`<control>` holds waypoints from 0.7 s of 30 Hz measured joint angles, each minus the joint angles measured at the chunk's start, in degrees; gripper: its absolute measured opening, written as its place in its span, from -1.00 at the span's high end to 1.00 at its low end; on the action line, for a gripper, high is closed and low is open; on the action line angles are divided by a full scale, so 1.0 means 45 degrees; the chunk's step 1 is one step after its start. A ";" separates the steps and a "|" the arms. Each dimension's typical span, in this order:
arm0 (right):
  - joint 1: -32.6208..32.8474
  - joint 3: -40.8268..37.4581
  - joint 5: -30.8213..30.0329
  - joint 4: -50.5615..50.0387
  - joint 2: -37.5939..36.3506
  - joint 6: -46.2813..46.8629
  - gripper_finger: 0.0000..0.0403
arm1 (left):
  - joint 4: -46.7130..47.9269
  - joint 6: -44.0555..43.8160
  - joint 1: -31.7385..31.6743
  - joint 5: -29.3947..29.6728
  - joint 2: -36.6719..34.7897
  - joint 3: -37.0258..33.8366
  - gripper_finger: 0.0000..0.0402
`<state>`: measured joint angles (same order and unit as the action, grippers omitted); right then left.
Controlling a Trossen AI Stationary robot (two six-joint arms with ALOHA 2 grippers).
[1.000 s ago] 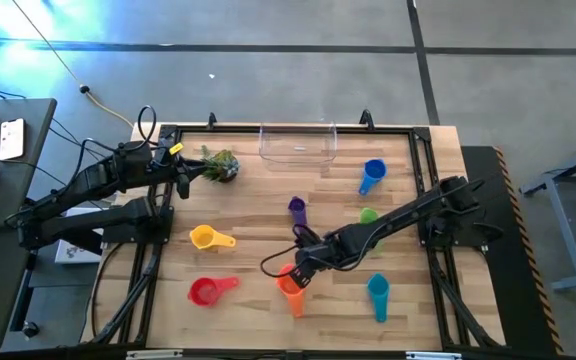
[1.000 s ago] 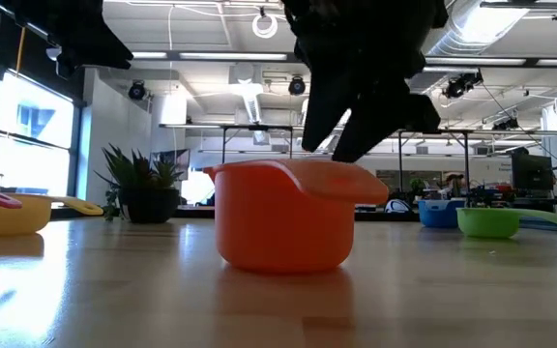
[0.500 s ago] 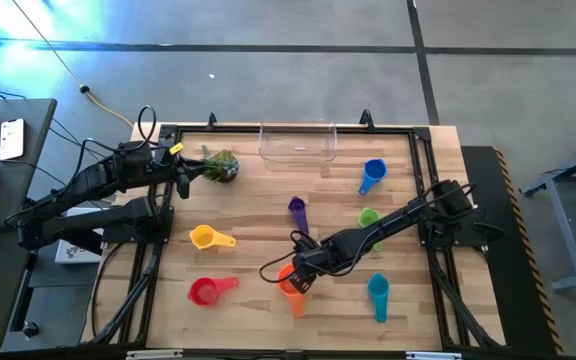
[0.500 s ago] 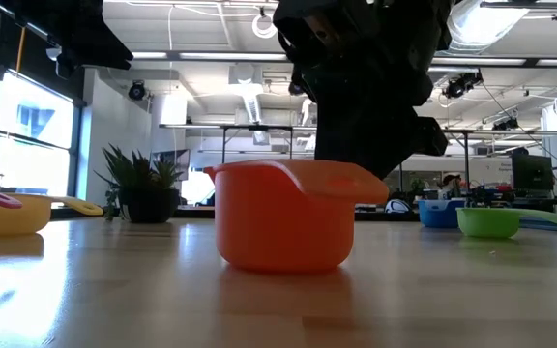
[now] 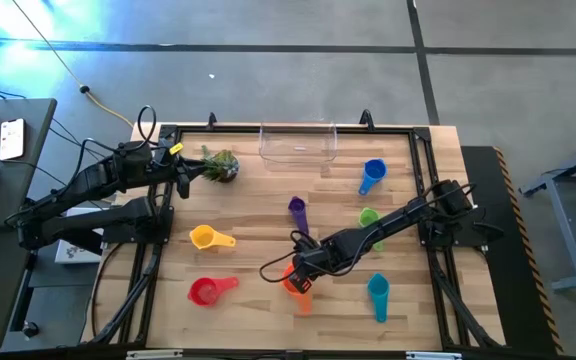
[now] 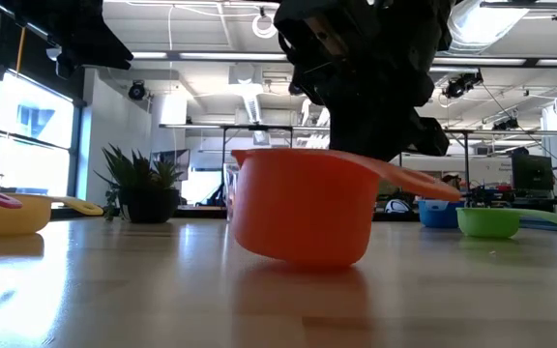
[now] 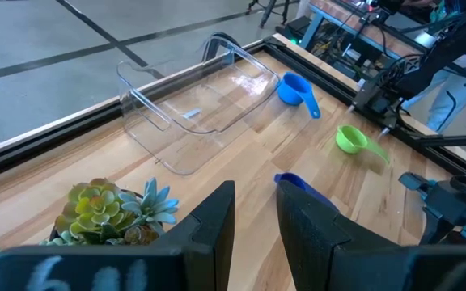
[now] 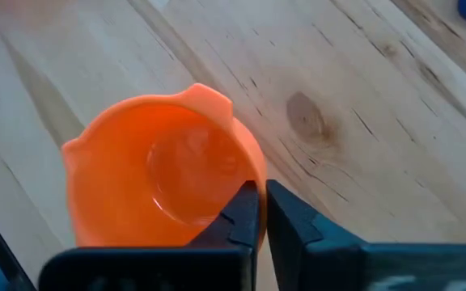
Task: Nest measuring cups in basket
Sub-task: Adjust the orange measuring cup
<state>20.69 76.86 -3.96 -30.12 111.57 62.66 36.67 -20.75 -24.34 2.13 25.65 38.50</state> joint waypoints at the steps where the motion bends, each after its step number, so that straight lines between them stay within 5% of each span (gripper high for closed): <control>1: 0.0000 0.0000 0.0039 -0.0009 -0.0009 -0.0103 0.96 | 0.0000 0.0000 0.0000 0.0000 0.0000 0.0000 0.57; 13: -0.0465 -0.0005 0.0018 -0.1409 -0.1427 -0.2990 0.99 | 0.0010 0.0000 0.0000 0.0000 0.0005 -0.0010 0.57; 21: -0.1265 -0.0005 0.1098 -0.2804 -0.1827 -0.7460 1.00 | 0.0005 -0.0005 0.0000 0.0000 0.0000 -0.0010 0.57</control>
<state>15.00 76.84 0.98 -42.74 103.35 29.09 36.69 -20.78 -24.34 2.13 25.65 38.46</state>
